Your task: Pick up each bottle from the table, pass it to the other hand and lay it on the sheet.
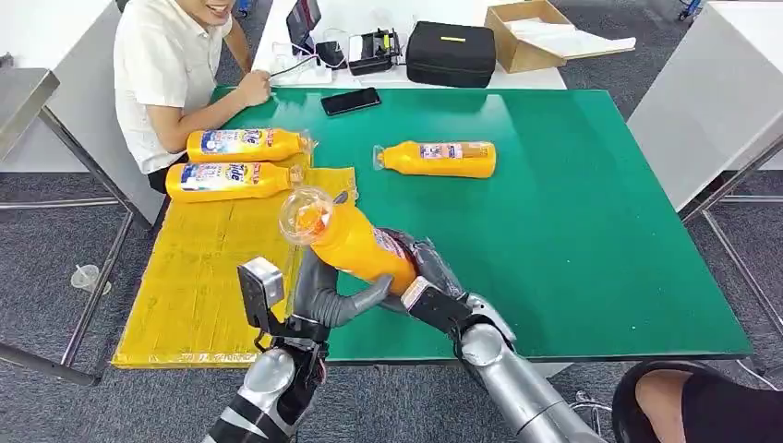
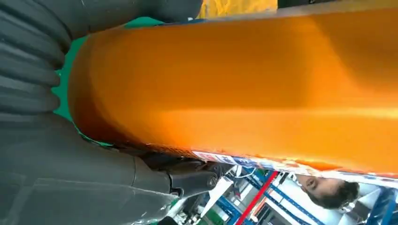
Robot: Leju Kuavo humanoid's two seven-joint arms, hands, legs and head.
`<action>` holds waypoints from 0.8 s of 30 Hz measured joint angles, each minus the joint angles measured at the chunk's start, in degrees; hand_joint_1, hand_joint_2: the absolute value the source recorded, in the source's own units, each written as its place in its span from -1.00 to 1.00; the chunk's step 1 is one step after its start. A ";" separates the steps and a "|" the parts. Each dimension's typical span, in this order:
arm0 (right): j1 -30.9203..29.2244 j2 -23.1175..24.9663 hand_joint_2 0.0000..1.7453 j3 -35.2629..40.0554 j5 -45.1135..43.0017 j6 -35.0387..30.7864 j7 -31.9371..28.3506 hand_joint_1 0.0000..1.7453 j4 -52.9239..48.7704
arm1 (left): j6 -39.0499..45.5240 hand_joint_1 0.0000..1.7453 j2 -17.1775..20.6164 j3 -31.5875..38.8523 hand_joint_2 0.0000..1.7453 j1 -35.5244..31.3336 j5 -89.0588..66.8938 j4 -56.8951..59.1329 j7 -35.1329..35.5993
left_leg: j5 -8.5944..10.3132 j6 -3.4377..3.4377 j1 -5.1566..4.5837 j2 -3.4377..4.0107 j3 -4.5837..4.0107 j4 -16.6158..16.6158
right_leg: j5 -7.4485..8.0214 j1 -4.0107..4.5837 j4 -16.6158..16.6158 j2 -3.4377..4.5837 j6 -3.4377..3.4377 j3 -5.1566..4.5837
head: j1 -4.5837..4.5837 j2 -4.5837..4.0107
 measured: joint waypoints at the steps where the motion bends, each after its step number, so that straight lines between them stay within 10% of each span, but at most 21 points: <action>1: -0.05 0.00 1.00 0.18 0.07 0.00 -0.13 1.00 0.00 | -0.53 -1.00 -0.02 0.11 1.00 -0.13 0.66 0.15 0.22 | 0.00 0.00 0.00 0.01 0.00 0.00 | 0.00 0.00 0.00 0.01 0.00 0.00 | 0.00 0.00; 20: -0.53 0.81 1.00 3.08 -0.85 0.22 -1.27 1.00 0.61 | -6.89 -1.00 -0.22 2.08 1.00 -0.80 9.55 0.55 2.01 | 0.00 0.00 0.00 0.00 -0.01 0.00 | 0.00 0.00 0.00 0.00 0.00 0.00 | 0.02 0.00; 21: -0.53 0.87 1.00 3.21 -1.15 0.26 -1.29 1.00 0.78 | -6.87 0.80 -0.22 2.16 1.00 -0.79 9.88 0.50 2.01 | 0.00 0.00 0.00 0.00 -0.01 0.00 | 0.00 0.00 0.00 0.00 0.00 0.00 | 0.02 0.00; 24: -0.60 1.33 1.00 3.37 -1.77 0.46 -1.33 1.00 1.44 | -6.14 1.00 -0.22 2.41 1.00 -0.53 10.65 -0.15 1.60 | 0.00 0.00 0.00 0.01 -0.01 0.00 | 0.00 0.00 0.00 0.00 0.00 -0.01 | 0.00 0.00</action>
